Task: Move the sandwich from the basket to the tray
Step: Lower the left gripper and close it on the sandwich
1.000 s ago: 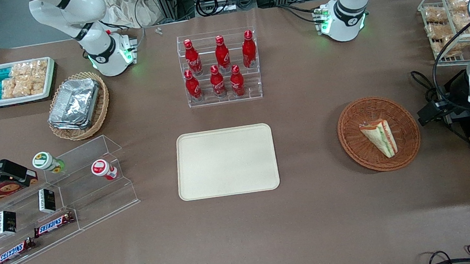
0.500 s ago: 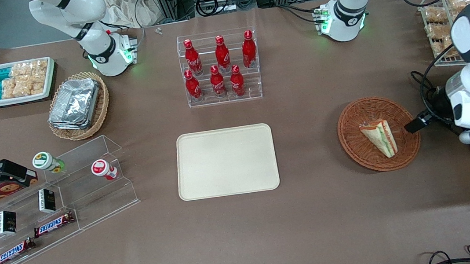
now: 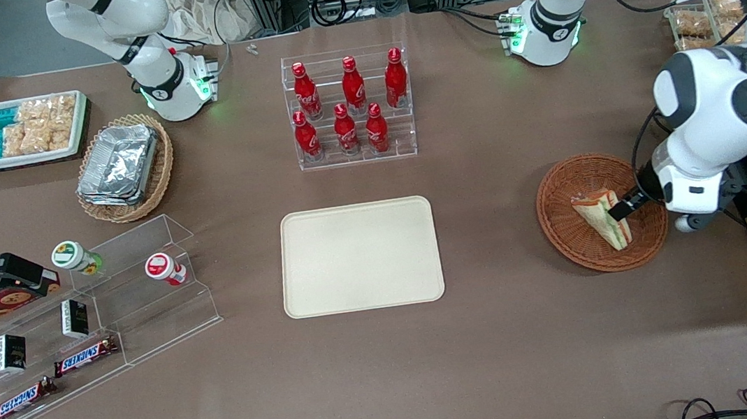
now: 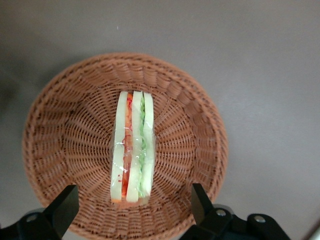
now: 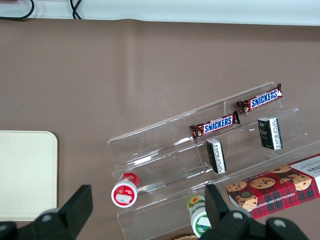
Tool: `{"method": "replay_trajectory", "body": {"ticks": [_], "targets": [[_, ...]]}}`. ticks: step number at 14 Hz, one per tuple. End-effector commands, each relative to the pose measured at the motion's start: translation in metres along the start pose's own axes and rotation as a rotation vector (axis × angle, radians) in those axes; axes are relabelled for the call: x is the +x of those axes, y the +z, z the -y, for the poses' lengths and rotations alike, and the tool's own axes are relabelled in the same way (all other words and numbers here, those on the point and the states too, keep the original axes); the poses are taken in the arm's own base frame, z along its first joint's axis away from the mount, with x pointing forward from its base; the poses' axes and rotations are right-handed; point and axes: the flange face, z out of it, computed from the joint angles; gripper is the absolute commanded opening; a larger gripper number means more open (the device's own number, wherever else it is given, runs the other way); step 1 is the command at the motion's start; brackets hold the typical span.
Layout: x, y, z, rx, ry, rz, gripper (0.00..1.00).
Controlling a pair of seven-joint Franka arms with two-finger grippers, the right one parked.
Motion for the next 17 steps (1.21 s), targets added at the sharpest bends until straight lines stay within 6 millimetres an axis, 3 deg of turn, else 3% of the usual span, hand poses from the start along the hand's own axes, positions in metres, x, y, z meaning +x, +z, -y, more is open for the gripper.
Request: {"method": "replay_trajectory", "body": {"ticks": [1,10,11,14,15,17], "targets": [[-0.017,0.019,0.011,0.003,-0.02,-0.006,1.0],[-0.021,0.075,0.023,-0.002,-0.027,0.005,1.0],[-0.02,0.08,0.023,0.0,-0.023,0.003,0.94],[-0.019,0.087,0.022,-0.001,-0.021,0.007,0.19],[-0.019,0.09,0.022,0.001,-0.021,0.011,0.03],[-0.016,0.082,0.019,-0.008,-0.022,-0.004,0.0]]}}
